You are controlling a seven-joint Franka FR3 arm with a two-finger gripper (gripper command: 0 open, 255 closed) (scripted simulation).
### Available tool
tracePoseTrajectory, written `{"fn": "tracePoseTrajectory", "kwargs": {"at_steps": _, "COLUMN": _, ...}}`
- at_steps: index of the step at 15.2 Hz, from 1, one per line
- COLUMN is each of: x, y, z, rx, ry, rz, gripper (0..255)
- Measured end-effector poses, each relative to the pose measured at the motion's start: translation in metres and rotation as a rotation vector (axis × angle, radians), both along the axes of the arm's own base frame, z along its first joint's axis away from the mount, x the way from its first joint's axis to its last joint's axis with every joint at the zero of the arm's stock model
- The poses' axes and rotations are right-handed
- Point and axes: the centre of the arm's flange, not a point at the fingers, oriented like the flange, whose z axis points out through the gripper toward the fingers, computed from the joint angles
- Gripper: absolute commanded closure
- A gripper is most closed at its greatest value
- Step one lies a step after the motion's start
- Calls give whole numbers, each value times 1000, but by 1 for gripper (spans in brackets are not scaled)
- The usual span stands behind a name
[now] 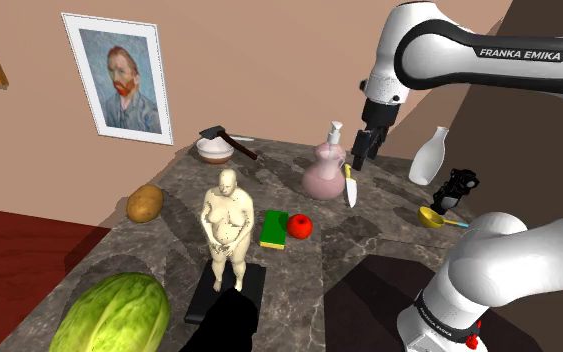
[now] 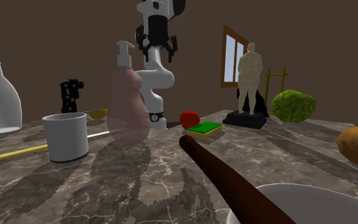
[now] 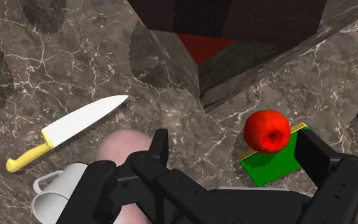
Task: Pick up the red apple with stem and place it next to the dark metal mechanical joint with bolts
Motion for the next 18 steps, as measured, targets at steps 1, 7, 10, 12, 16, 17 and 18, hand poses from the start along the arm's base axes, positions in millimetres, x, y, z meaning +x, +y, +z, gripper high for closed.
{"fn": "tracePoseTrajectory", "kwargs": {"at_steps": 1, "x": 0, "y": 0, "z": 0, "rx": 0, "ry": 0, "rz": 0, "gripper": 0}}
{"fn": "tracePoseTrajectory", "kwargs": {"at_steps": 7, "x": 40, "y": 46, "z": -48, "rx": -54, "ry": 77, "rz": -15, "gripper": 0}}
{"fn": "tracePoseTrajectory", "kwargs": {"at_steps": 10, "x": 56, "y": 76, "z": -82, "rx": -87, "ry": 122, "rz": -24, "gripper": 0}}
{"fn": "tracePoseTrajectory", "kwargs": {"at_steps": 12, "x": 69, "y": 91, "z": -104, "rx": -108, "ry": 152, "rz": -30, "gripper": 0}}
{"fn": "tracePoseTrajectory", "kwargs": {"at_steps": 16, "x": 92, "y": 120, "z": -149, "rx": -152, "ry": 214, "rz": -43, "gripper": 0}}
{"fn": "tracePoseTrajectory", "kwargs": {"at_steps": 17, "x": 97, "y": 128, "z": -161, "rx": -163, "ry": 229, "rz": -46, "gripper": 0}}
{"fn": "tracePoseTrajectory", "kwargs": {"at_steps": 18, "x": 106, "y": 136, "z": -172, "rx": -173, "ry": 244, "rz": -49, "gripper": 0}}
